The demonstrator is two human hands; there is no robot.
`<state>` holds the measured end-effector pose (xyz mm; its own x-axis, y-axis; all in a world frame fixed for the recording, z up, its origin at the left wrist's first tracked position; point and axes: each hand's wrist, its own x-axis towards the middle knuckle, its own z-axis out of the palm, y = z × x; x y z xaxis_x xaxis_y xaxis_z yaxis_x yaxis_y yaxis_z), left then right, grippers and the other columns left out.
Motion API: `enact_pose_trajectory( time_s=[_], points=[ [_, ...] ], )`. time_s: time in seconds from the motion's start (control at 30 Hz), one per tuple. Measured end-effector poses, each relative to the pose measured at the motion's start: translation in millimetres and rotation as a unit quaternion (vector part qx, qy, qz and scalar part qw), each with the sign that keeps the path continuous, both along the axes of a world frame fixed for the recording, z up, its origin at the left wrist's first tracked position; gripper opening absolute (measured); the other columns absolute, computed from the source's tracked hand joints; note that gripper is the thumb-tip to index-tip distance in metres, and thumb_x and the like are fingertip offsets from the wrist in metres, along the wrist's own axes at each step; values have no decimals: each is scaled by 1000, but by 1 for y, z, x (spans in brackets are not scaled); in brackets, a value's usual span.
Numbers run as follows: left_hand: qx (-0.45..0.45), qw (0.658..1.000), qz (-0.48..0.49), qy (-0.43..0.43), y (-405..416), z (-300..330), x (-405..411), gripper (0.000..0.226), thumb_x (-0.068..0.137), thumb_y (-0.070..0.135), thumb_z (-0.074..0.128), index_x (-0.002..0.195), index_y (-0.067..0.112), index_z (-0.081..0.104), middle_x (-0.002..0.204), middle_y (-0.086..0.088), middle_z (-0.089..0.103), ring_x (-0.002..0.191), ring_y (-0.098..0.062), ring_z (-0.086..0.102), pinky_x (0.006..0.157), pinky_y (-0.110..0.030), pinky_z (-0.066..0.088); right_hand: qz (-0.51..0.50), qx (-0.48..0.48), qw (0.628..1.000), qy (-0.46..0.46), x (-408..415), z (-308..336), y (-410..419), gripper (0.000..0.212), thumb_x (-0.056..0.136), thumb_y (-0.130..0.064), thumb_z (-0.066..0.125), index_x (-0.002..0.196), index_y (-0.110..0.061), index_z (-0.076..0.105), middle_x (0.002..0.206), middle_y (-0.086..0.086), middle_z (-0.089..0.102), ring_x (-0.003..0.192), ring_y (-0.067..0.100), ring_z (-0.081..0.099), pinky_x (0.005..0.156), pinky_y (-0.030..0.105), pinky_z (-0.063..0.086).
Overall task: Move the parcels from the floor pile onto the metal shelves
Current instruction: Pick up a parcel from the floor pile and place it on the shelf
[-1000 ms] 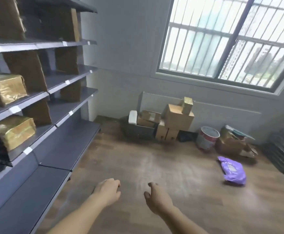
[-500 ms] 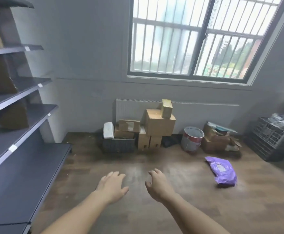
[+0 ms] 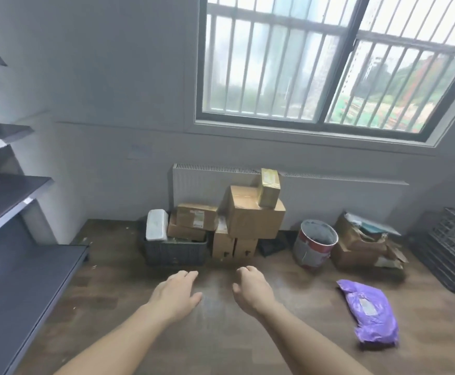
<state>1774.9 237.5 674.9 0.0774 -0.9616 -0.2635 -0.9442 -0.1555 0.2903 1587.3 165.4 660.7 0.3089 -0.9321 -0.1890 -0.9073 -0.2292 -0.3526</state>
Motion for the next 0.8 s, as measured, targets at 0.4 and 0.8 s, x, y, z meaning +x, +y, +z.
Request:
enact_pose_trajectory(
  time_s=[0.4,0.8],
  points=[
    [27,999,-20,41,-295,-26,45,57,100,40,43,152,22,29,149,-1,40,133,-24,45,106,-40,40,-15,13,1000,19,36,-27,-266,38,94,-22,44,130,-12,50,128,4,49,129,22,38,103,28,34],
    [18,991,-130,26,-571,-31,-4,59,97,38,47,152,24,30,149,0,42,134,-22,45,107,-37,40,-106,43,993,-38,8,-28,-497,56,97,-27,44,150,-15,32,155,-1,32,141,17,32,112,30,30]
  ],
)
